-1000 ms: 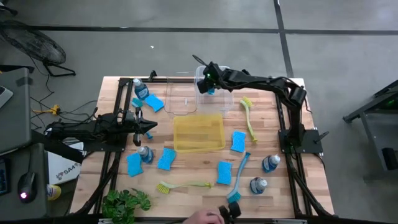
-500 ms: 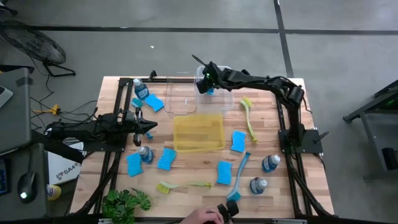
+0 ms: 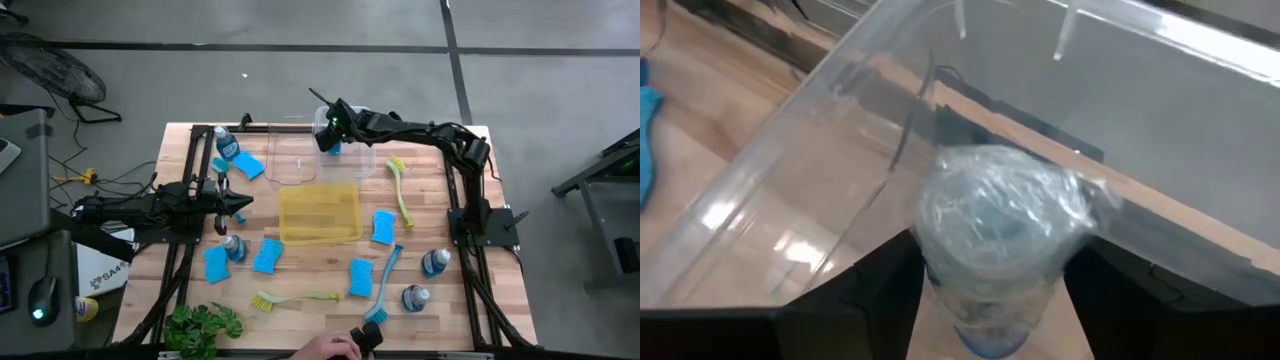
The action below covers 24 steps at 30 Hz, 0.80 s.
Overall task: Pick & Place Kitchen Sink Supplies
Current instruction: Put the blue dishwasher liquid into the white bin
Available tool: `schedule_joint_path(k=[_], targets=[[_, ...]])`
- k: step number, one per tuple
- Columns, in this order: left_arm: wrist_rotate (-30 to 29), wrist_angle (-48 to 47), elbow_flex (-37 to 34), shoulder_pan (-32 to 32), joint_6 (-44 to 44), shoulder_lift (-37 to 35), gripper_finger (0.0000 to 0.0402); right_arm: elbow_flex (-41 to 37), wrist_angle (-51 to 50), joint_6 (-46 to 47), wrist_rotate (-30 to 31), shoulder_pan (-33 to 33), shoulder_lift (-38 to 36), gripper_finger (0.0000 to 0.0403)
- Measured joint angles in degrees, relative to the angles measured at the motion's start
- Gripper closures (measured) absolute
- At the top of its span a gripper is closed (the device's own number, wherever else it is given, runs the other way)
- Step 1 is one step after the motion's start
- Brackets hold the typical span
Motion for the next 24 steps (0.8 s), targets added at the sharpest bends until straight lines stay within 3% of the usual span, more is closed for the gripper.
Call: schedule_joint_path(k=[13,24], targets=[[0.0,0.0,0.0,0.0,0.0,0.0,0.0400,4.4,-6.4,-1.7,-1.8,-1.0,-2.1,0.0180],[0.1,0.0,0.0,0.0,0.0,0.0,0.0400,16.6,-24.3,-5.6,-2.6,-0.5,-2.1,0.0180]])
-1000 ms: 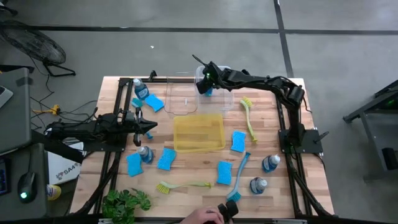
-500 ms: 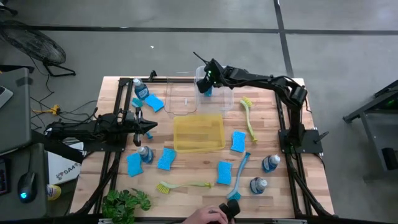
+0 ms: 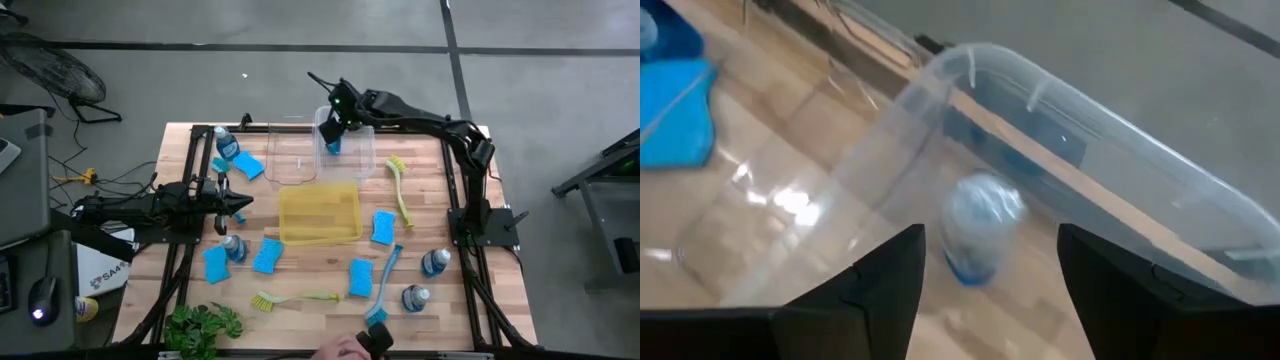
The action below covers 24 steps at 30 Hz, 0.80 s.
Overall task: Pick & Place Kitchen Sink Supplies
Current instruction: Put the blue dishwasher liquid into the white bin
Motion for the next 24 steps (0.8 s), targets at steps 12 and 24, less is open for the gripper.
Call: schedule_joint_path(k=[12,24], targets=[[0.0,0.0,0.0,0.0,0.0,0.0,0.0400,5.0,-19.1,-0.5,-0.4,1.9,-4.3,0.0180],[0.0,0.0,0.0,0.0,0.0,0.0,0.0400,-16.3,-22.2,8.6,-1.1,8.0,-23.9,0.0180]])
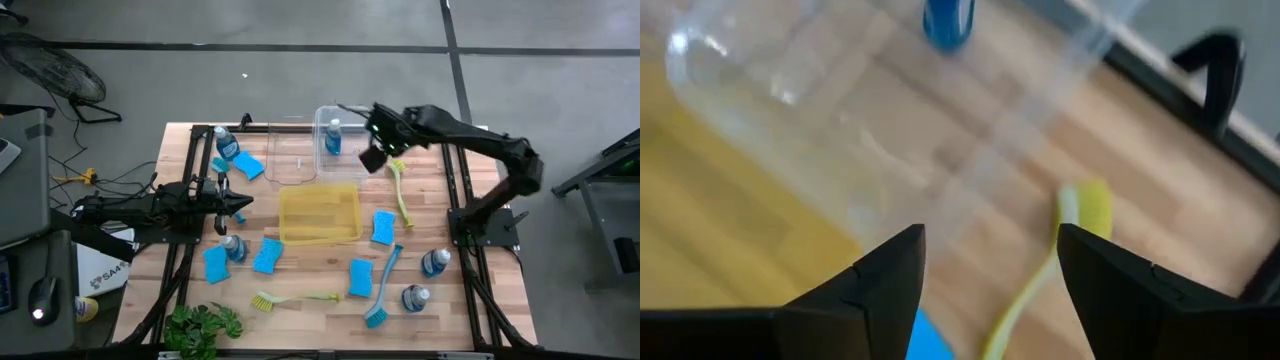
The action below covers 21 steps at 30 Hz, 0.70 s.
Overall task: Pick & Place Kitchen Sink Supplies
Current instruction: Put the blue dishwasher liquid into the white bin
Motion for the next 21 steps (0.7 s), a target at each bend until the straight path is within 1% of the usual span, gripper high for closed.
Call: schedule_joint_path(k=[7,12,17,21], targets=[[0.0,0.0,0.0,0.0,0.0,0.0,0.0400,-15.6,-0.1,9.4,-2.1,6.6,-14.0,0.0180],[0.0,0.0,0.0,0.0,0.0,0.0,0.0400,-25.3,-0.6,17.7,-4.2,12.8,-22.2,0.0180],[0.0,0.0,0.0,0.0,0.0,0.0,0.0400,-32.9,-0.9,25.6,-8.0,19.7,-28.1,0.0180],[0.0,0.0,0.0,0.0,0.0,0.0,0.0400,-36.4,-1.1,30.6,-10.3,25.0,-31.4,0.0180]])
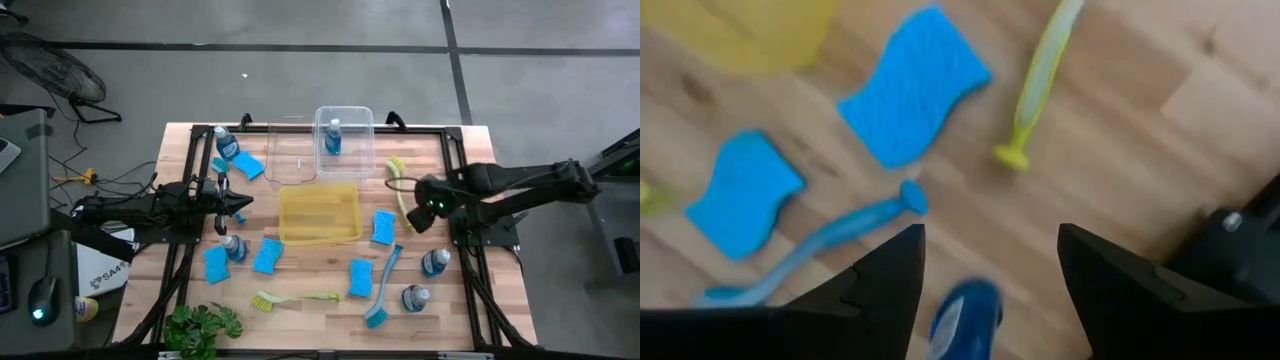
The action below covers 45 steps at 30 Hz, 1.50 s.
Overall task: Pick & Place Kitchen Sink Supplies
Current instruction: Put the blue dishwasher liquid into the white bin
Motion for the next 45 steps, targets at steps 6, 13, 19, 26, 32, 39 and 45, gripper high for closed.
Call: schedule_joint_path(k=[6,13,19,26,32,39,45], targets=[[0.0,0.0,0.0,0.0,0.0,0.0,0.0400,-1.1,-2.1,8.1,-2.4,6.7,-1.1,0.0181],[0.0,0.0,0.0,0.0,0.0,0.0,0.0400,-0.6,-3.5,20.0,-4.3,11.5,-0.9,0.0181],[0.0,0.0,0.0,0.0,0.0,0.0,0.0400,-0.6,-3.5,30.1,-7.6,14.4,-0.9,0.0181],[0.0,0.0,0.0,0.0,0.0,0.0,0.0400,-0.6,-4.4,40.6,-11.8,16.4,-0.9,0.0181],[0.0,0.0,0.0,0.0,0.0,0.0,0.0400,-0.6,-0.1,47.4,-14.6,18.3,-0.9,0.0181],[0.0,0.0,0.0,0.0,0.0,0.0,0.0400,-0.6,-0.2,51.6,-17.6,18.9,-0.2,0.0181],[0.0,0.0,0.0,0.0,0.0,0.0,0.0400,-0.6,-0.1,52.2,-18.3,18.9,2.3,0.0181]])
